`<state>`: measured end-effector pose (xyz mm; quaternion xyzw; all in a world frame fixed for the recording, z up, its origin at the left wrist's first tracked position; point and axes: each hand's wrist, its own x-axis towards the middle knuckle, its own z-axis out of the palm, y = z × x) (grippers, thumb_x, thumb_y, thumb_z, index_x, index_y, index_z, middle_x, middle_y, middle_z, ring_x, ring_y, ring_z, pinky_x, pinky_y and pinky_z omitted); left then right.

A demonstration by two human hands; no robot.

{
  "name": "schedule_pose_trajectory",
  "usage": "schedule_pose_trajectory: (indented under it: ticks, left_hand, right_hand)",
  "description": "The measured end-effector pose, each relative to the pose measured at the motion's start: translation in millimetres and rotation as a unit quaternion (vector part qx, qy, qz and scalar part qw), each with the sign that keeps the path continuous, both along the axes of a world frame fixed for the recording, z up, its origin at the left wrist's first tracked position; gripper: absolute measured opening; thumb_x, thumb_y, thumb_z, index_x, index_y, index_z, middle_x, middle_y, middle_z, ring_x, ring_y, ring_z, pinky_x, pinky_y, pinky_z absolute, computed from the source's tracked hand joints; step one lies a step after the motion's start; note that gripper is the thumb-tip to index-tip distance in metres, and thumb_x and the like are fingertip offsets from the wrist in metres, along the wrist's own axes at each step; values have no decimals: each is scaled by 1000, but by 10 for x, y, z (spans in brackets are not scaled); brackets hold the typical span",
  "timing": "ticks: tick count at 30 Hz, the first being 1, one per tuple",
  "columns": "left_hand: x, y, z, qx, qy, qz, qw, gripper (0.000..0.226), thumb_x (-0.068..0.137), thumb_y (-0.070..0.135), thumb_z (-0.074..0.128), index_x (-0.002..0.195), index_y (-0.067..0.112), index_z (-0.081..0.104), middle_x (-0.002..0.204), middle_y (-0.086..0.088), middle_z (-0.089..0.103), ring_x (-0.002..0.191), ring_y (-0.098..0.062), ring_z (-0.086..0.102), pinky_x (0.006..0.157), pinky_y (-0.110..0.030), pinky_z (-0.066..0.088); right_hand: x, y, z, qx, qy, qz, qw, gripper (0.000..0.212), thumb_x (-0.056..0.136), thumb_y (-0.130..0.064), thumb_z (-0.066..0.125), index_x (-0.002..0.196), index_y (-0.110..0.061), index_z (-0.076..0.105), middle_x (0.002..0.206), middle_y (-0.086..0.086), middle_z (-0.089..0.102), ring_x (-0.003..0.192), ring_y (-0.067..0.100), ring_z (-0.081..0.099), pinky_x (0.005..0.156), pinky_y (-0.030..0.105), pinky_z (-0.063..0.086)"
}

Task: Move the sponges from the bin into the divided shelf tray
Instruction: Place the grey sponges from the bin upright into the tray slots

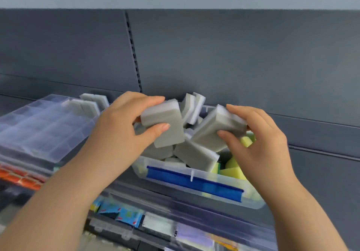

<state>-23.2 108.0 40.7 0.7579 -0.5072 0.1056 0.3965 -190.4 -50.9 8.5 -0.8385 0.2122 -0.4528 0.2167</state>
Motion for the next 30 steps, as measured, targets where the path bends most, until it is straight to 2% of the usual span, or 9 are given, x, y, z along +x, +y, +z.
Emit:
schedule_pose_trajectory:
  ticks: [2,4,6,8,14,18,22,27,30]
  left_hand:
    - [61,441,-7,4,-64,43,997,45,77,39,71,119,35,58,108,18,49,95,7,43,85,0,32]
    - [132,895,-62,18,-68,66,995,48,75,37,74,121,29,60,107,17,47,92,10,38,83,6,23]
    - [209,1344,-176,28,-51,66,996,49,73,32,76,120,27,61,104,17,45,87,9,40,82,5,25]
    - [275,1754,-331,33,-23,68,997,50,72,23,80,118,28,63,102,19,45,93,7,45,81,2,28]
    - [503,2541,-763,40,5,96,995,49,70,16,81,115,25,64,103,19,46,90,0,48,81,-1,31]
    - [741,2757,-834,24,18,103,994,46,72,17,79,115,25,64,104,21,45,91,0,47,81,-3,33]
    - [1172,2846,-841,8,2,101,995,42,76,26,75,116,24,63,106,18,48,92,2,48,83,-2,32]
    - [1979,2807,-791,24,-22,109,993,44,78,46,67,116,24,63,109,20,49,97,0,48,88,1,28]
    - [2479,2652,-728,36,-27,111,993,45,78,50,54,118,29,59,111,24,48,98,3,48,87,2,27]
  right_hand:
    - [132,388,24,-10,-1,31,999,43,75,-13,73,115,-20,60,106,-12,55,95,-18,43,83,-1,32]
    - [289,810,-17,-20,0,66,998,43,75,-13,75,115,-19,59,107,-10,56,95,-12,45,86,2,34]
    - [458,1240,-129,-21,9,97,995,45,75,-10,75,117,-17,59,108,-9,55,99,-6,47,90,4,34]
    - [606,1646,-282,-14,24,115,993,47,74,-10,74,118,-17,58,110,-8,56,102,-4,46,92,3,32]
    - [928,2374,-590,17,85,146,986,49,70,-4,77,114,-19,60,106,-10,56,96,-7,47,86,-1,32]
    - [1197,2524,-530,7,94,146,985,46,71,-5,77,111,-19,61,103,-20,51,93,-14,45,79,-5,31]
    - [1648,2504,-498,-7,89,135,987,43,72,-5,76,111,-16,61,102,-5,57,89,-3,47,81,-3,32]
    - [2453,2305,-570,24,78,123,989,44,75,-9,74,114,-21,59,104,-12,53,96,-19,43,84,1,33]
    - [3021,2142,-557,31,87,126,988,44,76,-10,73,115,-21,59,106,-13,52,97,-21,41,82,-2,31]
